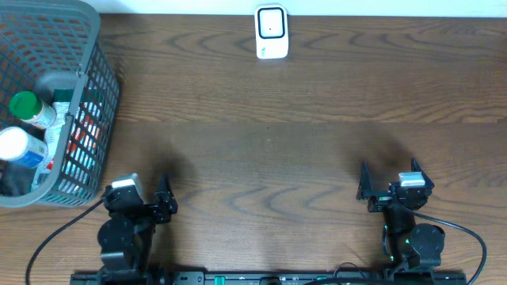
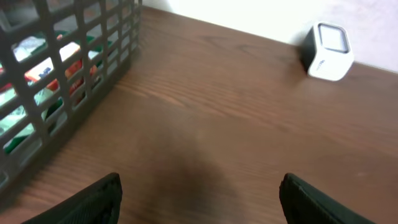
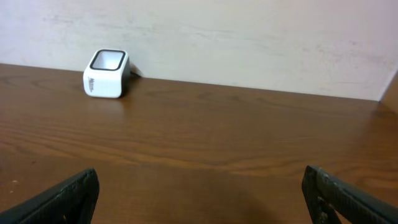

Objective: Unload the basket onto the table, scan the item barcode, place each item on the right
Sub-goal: 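Raise the left gripper and move it over the gray basket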

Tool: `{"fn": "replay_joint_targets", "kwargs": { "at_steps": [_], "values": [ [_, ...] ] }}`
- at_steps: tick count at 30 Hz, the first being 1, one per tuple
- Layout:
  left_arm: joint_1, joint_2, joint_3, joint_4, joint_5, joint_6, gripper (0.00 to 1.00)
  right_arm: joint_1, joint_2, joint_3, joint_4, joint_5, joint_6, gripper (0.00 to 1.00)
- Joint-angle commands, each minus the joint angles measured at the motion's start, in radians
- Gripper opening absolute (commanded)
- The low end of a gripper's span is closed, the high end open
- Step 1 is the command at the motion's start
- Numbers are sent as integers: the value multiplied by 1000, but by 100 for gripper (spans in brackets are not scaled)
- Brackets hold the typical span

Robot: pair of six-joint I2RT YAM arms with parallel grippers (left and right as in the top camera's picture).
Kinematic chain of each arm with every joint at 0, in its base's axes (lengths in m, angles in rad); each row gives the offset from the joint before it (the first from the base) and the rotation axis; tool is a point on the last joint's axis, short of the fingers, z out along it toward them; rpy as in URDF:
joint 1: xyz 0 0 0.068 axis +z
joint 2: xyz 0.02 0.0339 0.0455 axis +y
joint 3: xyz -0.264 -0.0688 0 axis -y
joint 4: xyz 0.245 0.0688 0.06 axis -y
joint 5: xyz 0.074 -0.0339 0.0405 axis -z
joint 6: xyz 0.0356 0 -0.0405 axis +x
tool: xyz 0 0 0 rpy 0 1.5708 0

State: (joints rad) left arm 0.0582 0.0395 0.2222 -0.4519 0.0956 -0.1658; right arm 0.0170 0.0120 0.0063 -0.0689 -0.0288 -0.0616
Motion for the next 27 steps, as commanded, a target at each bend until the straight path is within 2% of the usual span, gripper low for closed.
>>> {"fn": "replay_joint_targets", "kwargs": {
  "at_steps": [1, 3, 12, 18, 23, 24, 25, 27],
  "values": [
    [6, 58, 122, -64, 50, -121, 80, 3, -6, -1, -3, 5, 12, 99],
    [6, 114, 188, -126, 67, -164, 80, 3, -6, -1, -3, 5, 12, 99],
    [6, 458, 579, -306, 155, -165, 80, 3, -6, -1, -3, 5, 12, 99],
    [6, 729, 916, -504, 145, -66, 81, 3, -6, -1, -3, 5, 12, 99],
    [6, 916, 1145, -607, 117, -39, 82, 3, -6, -1, -3, 5, 12, 99],
    [6, 949, 1184, -621, 117, -31, 85, 3, -6, -1, -3, 5, 12, 99],
    [6, 980, 1221, -635, 117, -29, 99, 3, -6, -1, -3, 5, 12, 99],
    [10, 1043, 1297, -661, 117, -28, 99, 3, -6, -1, -3, 5, 12, 99]
  ]
}}
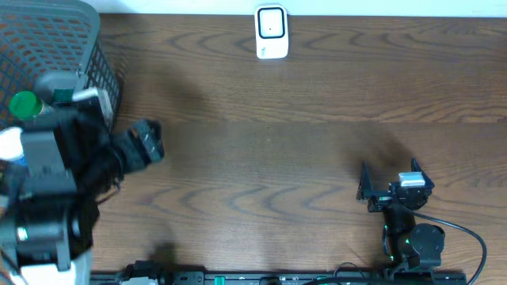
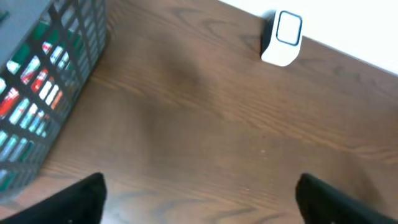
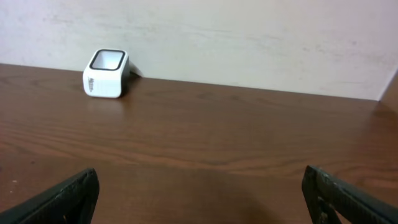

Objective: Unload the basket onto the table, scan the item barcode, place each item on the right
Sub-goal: 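Raise the left gripper and move it over the gray basket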

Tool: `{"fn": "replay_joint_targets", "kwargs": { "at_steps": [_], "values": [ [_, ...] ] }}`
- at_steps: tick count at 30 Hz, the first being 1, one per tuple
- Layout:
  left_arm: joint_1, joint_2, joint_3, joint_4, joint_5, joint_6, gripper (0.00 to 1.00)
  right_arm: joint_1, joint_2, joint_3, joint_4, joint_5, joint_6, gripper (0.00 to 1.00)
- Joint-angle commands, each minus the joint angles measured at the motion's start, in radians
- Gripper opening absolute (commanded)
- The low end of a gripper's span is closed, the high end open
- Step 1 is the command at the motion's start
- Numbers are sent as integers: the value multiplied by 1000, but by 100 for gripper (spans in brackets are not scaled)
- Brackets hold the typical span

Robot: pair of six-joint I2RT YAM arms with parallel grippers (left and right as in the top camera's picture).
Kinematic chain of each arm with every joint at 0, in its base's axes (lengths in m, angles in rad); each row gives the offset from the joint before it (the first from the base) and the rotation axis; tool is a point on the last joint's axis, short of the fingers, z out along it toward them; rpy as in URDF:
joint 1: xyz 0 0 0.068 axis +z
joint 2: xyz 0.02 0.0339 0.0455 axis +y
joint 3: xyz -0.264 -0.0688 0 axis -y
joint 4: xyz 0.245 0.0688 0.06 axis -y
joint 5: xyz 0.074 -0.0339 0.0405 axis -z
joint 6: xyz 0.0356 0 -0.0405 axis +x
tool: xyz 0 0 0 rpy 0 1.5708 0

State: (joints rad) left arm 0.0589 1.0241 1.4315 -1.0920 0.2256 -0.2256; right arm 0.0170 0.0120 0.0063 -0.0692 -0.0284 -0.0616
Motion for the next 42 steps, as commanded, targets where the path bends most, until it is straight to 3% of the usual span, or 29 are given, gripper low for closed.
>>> {"fn": "replay_joint_targets", "kwargs": {
  "at_steps": [1, 12, 19, 27, 32, 42],
  "values": [
    [14, 86, 123, -31, -13, 40, 99, 3, -6, -1, -3, 5, 12, 99],
    [240, 299, 397, -131, -6, 57, 99, 3, -6, -1, -3, 5, 12, 99],
    [427, 309, 406, -43, -9, 57, 99, 3, -6, -1, -3, 5, 12, 99],
    [519, 330, 404, 39, -11, 58, 99, 3, -6, -1, -3, 5, 12, 99],
    [519, 356, 404, 71, -74, 33, 96, 3, -6, -1, -3, 5, 12, 99],
    [519, 432, 404, 209, -381, -19, 95, 3, -6, -1, -3, 5, 12, 99]
  ]
}}
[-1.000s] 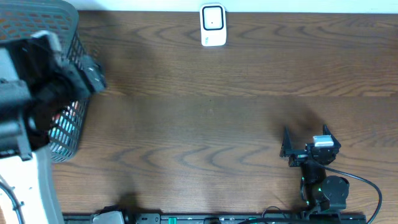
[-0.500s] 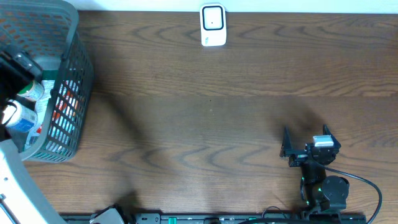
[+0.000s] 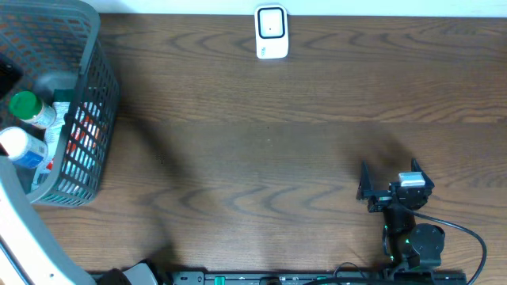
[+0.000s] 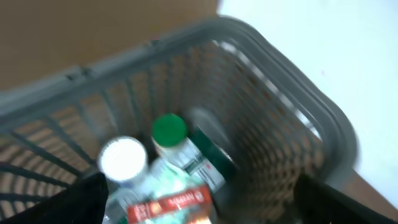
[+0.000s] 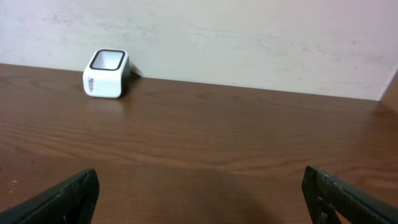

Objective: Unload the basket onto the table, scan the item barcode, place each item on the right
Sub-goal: 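Raise the left gripper and move it over the gray basket, then lower the left gripper into the basket onto the white round jar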

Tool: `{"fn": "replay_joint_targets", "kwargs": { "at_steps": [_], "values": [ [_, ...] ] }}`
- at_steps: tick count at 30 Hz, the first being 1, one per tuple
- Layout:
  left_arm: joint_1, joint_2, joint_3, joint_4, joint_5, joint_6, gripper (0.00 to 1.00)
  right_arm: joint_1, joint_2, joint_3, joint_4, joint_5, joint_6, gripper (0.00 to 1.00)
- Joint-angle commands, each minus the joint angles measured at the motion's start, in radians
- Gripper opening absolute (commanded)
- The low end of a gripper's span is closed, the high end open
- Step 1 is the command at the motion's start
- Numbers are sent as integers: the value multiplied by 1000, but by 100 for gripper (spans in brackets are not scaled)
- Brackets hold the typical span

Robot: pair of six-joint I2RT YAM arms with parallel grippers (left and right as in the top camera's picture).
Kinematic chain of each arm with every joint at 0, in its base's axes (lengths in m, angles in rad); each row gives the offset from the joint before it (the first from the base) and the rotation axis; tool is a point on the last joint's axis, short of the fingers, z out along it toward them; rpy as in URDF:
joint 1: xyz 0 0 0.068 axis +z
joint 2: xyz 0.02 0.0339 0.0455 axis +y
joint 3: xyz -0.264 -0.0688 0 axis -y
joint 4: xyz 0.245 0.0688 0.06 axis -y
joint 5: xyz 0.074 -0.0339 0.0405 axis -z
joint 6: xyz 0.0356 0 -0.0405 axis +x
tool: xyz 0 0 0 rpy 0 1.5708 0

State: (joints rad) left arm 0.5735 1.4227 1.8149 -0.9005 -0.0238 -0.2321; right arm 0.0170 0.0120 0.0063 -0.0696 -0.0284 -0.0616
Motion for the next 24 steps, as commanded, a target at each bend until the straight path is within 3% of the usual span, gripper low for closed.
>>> {"fn": "replay_joint_targets", "kwargs": {
  "at_steps": [1, 24],
  "values": [
    [4, 45, 20, 24, -148, -13, 95, 3, -6, -1, -3, 5, 12, 99],
    [6, 262, 20, 223, -154, -11, 95, 3, -6, -1, -3, 5, 12, 99]
  ]
}}
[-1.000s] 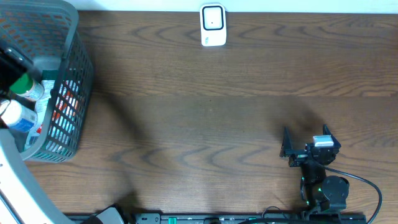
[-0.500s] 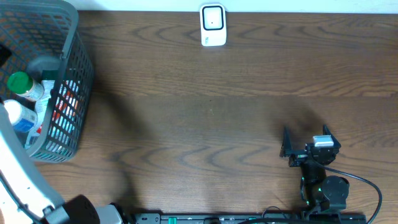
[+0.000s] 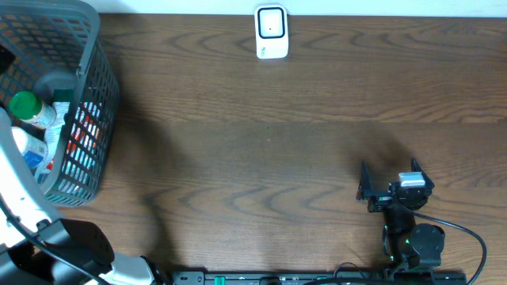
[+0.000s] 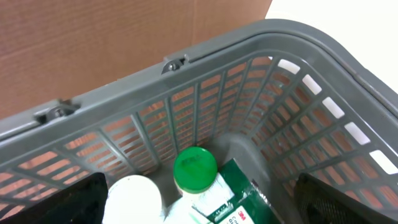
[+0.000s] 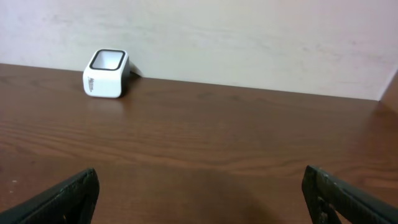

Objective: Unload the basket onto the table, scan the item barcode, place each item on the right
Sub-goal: 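Lower the left gripper into the basket onto the white round jar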

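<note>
The white barcode scanner (image 3: 270, 32) stands at the table's far edge, also in the right wrist view (image 5: 106, 73). The grey basket (image 3: 97, 119) at the far left holds a green-capped bottle (image 4: 194, 167), a white-capped bottle (image 4: 134, 196) and a green packet (image 4: 239, 190). My left gripper (image 4: 199, 208) hangs open above the basket's inside, with the bottles between and below its fingertips and nothing held. Overhead shows only that arm's white link (image 3: 17, 186). My right gripper (image 3: 389, 176) rests open and empty at the front right.
The basket's rim (image 4: 249, 38) rings the left gripper's view, with brown cardboard behind it. A pale wall runs behind the scanner. Bare wooden tabletop (image 3: 269, 158) lies between basket, scanner and the right arm.
My left gripper has come closer over the basket, so the bottles and far rim look larger and sharp. More of the left arm shows at the lower left overhead. The right arm is unchanged.
Both grippers first rested open at the table's front edge. Then my left arm was raised beside the basket, looking across the table at the scanner. Later it was over the basket, looking down at the bottles, and now it is closer. The right arm stayed still.
</note>
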Tool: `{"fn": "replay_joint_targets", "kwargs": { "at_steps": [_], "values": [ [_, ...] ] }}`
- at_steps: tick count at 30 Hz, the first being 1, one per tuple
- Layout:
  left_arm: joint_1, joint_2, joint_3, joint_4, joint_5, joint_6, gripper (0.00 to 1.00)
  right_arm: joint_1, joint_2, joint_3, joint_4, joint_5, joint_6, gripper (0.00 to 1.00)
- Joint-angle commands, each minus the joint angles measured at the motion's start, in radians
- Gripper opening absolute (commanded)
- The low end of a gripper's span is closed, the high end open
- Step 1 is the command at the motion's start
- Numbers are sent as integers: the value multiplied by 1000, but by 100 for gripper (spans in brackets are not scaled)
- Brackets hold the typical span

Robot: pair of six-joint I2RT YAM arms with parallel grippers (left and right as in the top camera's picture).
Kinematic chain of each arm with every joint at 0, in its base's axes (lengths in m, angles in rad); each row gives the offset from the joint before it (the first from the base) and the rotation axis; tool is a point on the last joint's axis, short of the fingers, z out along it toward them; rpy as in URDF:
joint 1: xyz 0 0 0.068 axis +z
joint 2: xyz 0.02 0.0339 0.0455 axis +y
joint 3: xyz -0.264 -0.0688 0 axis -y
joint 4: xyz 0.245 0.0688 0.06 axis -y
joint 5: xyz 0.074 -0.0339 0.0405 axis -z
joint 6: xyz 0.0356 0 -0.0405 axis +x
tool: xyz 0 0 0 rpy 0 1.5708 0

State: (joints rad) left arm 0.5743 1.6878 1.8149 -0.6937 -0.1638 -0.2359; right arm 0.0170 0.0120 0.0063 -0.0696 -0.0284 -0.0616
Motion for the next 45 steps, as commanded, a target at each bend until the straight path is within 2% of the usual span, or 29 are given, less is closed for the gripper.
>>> {"fn": "replay_joint_targets", "kwargs": {
  "at_steps": [1, 6, 8, 13, 17, 23, 29, 32, 45],
  "values": [
    [5, -6, 20, 26, -13, 0, 95, 3, -6, -1, -3, 5, 12, 99],
    [5, -35, 24, 39, -13, 10, 92, 3, -6, -1, -3, 5, 12, 99],
    [5, -43, 41, 16, -13, 10, 86, 3, -6, -1, -3, 5, 12, 99],
    [8, -42, 171, -138, -11, 11, 84, 3, -6, -1, -3, 5, 12, 99],
    [30, -42, 243, -204, -9, 13, 84, 3, -6, -1, -3, 5, 12, 99],
    [106, -15, 242, -295, 49, -9, 85, 3, -6, -1, -3, 5, 12, 99],
    [213, 67, 242, -377, 297, 19, 96, 3, -6, -1, -3, 5, 12, 99],
    [231, 121, 242, -411, 306, 27, 100, 3, -6, -1, -3, 5, 12, 99],
    [233, 320, 228, -474, 306, 25, 100, 3, -6, -1, -3, 5, 12, 99]
  ]
}}
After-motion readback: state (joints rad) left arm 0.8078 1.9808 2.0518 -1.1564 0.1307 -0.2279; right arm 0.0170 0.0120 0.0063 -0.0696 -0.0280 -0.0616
